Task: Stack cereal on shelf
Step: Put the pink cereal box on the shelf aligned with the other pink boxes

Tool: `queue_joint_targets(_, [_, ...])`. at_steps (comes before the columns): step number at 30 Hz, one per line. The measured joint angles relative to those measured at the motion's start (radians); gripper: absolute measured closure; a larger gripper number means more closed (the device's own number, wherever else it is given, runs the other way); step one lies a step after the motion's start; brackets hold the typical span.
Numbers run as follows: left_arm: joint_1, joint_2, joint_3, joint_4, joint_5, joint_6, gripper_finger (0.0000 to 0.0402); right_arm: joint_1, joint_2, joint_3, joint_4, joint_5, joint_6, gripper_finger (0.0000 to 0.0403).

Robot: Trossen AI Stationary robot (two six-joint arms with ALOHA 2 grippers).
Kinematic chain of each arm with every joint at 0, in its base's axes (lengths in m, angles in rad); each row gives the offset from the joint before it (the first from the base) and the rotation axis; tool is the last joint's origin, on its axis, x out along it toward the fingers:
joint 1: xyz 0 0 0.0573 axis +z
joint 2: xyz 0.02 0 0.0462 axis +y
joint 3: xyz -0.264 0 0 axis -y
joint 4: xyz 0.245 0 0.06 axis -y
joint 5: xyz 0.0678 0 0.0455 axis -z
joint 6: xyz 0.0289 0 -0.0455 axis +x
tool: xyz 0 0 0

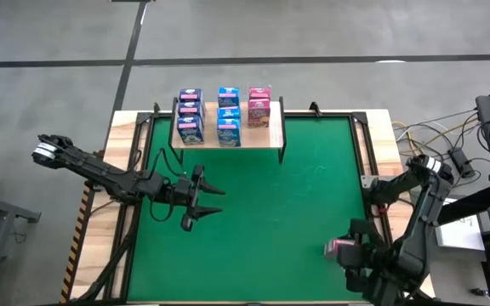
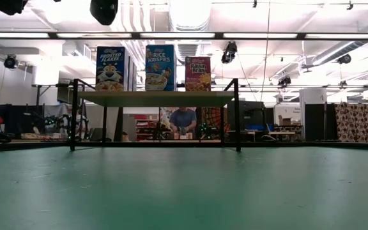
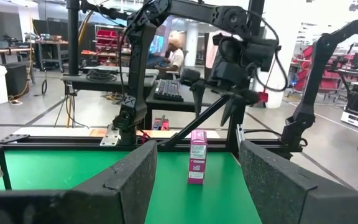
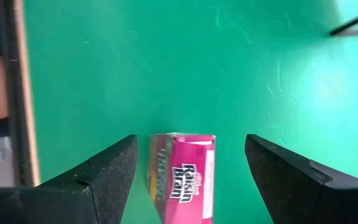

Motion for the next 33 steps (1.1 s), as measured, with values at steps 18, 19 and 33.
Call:
queue_joint_targets(18, [0.001,0.015,0.001,0.001,-0.007,-0.023,0.0189,0.023,-0.302,-0.467,0.325,-0.029,0.132,0.0117])
queue_joint_targets(19, [0.001,0.015,0.001,0.001,-0.007,-0.023,0.0189,0.023,-0.315,-0.492,0.338,-0.034,0.14,0.0117])
queue_joint_targets(33, [0.001,0.016,0.001,0.001,-0.007,-0.044,0.0189,0.022,-0.343,-0.505,0.424,-0.095,0.146,0.0117])
